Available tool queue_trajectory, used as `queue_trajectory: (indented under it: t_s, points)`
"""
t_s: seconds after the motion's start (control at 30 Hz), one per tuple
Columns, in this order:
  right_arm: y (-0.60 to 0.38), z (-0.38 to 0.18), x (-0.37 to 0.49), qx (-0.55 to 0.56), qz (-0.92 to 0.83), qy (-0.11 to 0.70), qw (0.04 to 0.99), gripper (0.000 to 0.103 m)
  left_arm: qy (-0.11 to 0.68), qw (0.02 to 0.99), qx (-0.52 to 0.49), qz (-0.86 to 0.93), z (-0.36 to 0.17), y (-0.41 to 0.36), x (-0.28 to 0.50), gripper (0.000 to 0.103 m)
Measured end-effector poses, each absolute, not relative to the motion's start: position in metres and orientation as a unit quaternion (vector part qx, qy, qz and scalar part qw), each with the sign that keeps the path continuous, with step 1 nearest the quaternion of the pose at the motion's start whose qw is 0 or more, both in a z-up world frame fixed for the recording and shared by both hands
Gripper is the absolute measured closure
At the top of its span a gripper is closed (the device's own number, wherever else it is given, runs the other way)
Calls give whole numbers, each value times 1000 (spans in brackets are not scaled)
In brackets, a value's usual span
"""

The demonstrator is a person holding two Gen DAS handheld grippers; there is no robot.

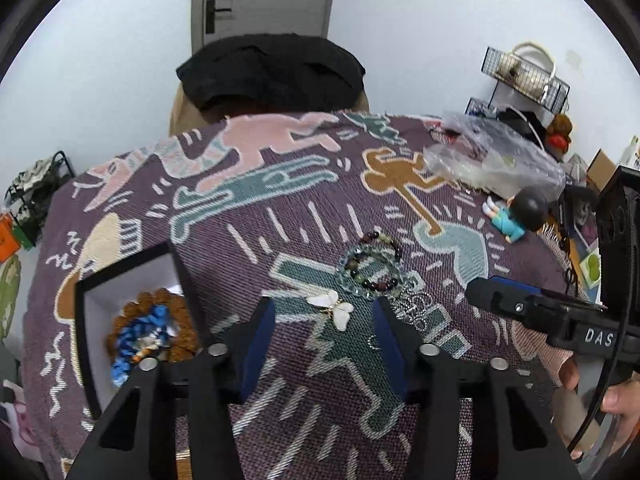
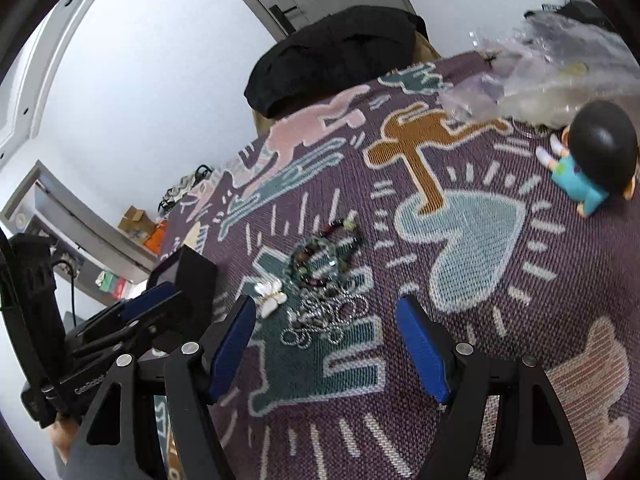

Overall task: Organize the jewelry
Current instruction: 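Move the right gripper to the silver chains and grasp one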

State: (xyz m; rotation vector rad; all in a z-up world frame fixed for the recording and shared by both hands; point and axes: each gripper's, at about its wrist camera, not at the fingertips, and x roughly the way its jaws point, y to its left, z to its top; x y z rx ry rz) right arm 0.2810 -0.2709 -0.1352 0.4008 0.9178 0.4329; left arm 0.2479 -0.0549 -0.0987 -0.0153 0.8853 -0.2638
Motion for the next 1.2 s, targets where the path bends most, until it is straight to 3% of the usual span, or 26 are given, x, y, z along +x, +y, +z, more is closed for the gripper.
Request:
queue_trajectory:
  t_s: [0.17, 0.93, 1.03, 1.1, 1.2]
  points:
    - [-259, -150, 284, 188, 220, 455, 842, 34, 440, 889, -8, -129, -111, -61, 252, 67]
    - [-185, -170, 298, 26, 160, 478, 863, 35, 465, 882, -8, -84, -132, -30, 261, 74]
    - [-182, -170, 298, 2, 136, 474, 870, 51, 468, 880, -15, -74, -132, -22, 261, 73]
    - [-184, -169, 299, 5, 138, 472, 871, 70, 472, 878, -26, -72, -131, -18, 261, 73]
    - [-190, -168, 301, 26, 150, 470, 869, 84, 472, 878, -34, -68, -128, -18, 262, 73]
